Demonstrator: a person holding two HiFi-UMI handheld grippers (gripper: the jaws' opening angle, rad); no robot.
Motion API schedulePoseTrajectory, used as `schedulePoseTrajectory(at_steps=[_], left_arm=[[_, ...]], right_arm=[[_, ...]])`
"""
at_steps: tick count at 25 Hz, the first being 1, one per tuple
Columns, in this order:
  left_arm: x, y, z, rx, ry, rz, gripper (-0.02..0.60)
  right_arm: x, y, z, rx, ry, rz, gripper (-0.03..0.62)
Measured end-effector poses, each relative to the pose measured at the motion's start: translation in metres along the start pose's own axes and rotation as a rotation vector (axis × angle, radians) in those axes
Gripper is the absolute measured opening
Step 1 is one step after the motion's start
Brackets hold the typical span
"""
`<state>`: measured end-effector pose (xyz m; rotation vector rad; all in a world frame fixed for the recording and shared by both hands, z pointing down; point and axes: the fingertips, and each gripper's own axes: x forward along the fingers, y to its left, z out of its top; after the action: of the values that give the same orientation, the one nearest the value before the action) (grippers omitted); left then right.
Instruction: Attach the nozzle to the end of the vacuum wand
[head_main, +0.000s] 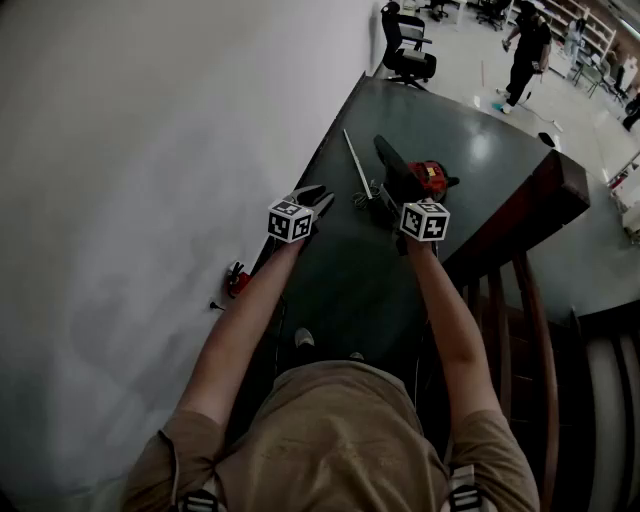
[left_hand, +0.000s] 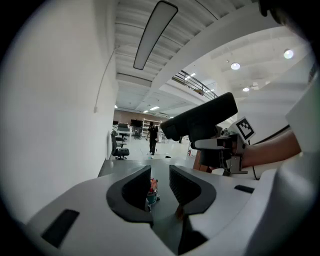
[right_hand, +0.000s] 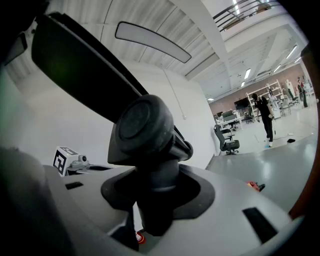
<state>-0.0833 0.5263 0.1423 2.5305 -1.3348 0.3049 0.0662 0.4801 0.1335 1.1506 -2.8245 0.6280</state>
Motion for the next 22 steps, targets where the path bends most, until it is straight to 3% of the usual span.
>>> schedulePoseTrajectory(at_steps=[10,22], left_arm=[[0.006,0.006,0.012,0.012,0.007,0.004,0.117],[0.017,0.005,0.016,-0.032,0.009,0.000,0.117]], right_arm=[[0.001,-0.004,-0.003,0.005,0.016,-0.001,0.160],[0.004,-0.008,0.004,0.063,-0.004,0.025,0.160]])
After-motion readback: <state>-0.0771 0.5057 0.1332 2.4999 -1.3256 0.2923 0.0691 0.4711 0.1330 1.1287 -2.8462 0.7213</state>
